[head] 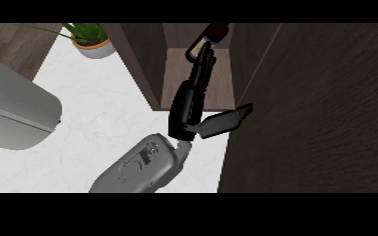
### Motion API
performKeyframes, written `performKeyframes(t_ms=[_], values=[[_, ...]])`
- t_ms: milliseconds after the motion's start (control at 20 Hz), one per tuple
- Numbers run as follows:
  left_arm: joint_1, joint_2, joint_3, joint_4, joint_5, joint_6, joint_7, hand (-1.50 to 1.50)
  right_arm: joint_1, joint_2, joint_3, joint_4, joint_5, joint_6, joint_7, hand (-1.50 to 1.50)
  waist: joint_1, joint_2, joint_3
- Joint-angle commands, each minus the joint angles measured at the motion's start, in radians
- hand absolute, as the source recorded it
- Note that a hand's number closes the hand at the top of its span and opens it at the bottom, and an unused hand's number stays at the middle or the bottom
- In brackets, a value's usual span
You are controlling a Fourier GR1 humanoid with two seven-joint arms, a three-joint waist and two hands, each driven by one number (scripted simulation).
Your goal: Pick up the wine, place it into the cabinet and close the cabinet
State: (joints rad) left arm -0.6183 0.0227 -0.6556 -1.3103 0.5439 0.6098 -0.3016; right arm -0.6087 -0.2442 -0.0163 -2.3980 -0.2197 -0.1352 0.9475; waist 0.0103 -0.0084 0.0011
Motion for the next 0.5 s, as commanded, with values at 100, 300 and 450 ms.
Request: performKeyframes(t_ms=[100,300,450], values=[[0.145,-0.022,-0.142,-0.222,0.001,0.169,-0.036,-1.50,0.017,0.003,-0.003,-0.063,0.006,-0.021,0.013,-1.50,-0.013,0.003,-0.001],[0.341,0.008,-0.184,-0.373,-0.053,0.138,-0.050,1.50,-0.013,-0.025,0.001,-0.059,0.003,-0.018,0.055,-1.50,-0.006,0.003,-0.002],[0.406,0.096,-0.218,-0.525,-0.053,0.126,0.008,1.50,-0.072,0.014,0.111,-0.024,0.118,-0.081,0.062,-1.50,0.001,0.002,-0.003]])
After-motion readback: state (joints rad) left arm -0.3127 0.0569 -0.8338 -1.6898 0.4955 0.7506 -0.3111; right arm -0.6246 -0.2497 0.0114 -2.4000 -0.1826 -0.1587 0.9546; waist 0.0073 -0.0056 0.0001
